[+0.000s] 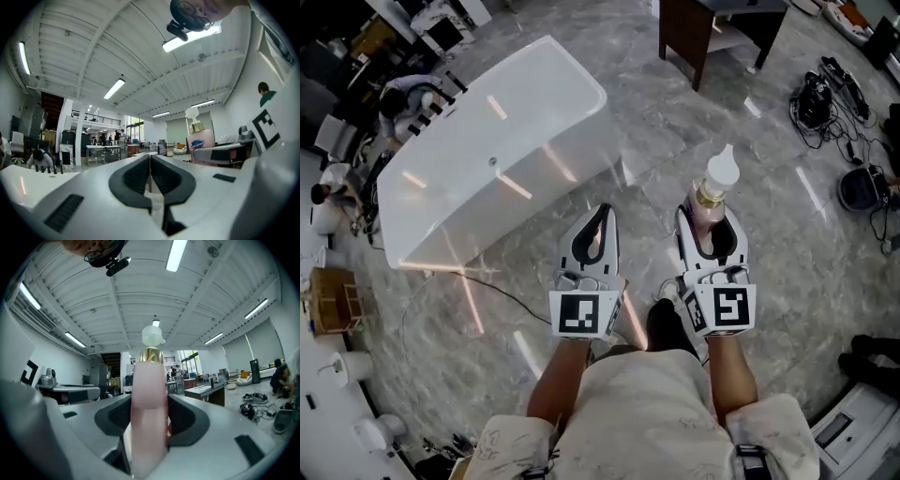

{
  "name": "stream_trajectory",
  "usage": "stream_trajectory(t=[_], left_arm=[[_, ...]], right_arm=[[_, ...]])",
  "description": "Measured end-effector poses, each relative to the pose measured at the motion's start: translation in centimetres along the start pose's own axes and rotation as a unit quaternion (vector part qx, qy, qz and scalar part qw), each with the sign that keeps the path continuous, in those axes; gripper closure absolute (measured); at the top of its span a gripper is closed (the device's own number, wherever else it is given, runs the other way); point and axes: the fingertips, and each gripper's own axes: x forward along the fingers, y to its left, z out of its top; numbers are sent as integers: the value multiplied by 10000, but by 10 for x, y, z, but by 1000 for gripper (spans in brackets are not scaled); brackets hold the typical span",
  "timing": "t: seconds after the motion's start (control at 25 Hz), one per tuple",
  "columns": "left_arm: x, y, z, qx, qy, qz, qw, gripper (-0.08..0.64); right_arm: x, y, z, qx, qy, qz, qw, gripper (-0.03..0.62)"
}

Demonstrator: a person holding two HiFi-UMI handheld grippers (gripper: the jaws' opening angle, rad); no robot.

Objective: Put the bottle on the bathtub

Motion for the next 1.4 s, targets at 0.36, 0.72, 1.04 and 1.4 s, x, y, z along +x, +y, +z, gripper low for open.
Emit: stream_trajectory(t=[0.36,0.72,1.04,1.4], left_arm=[[108,-71,2,117,22,-478,9988,551],[182,-118,13,186,-155,-584,9980,551],[219,-125,12,166,-143,-551,9982,551],[260,-89,3,211,-287,-434,9984,551]], right_arm=[[17,-119,4,135,-151,-423,9989,388],[33,-212,20,19,-283,-634,9976,388],[58,-242,23,43,-289,-629,9976,388],[110,-240,15,-200,-248,-510,9982,388]])
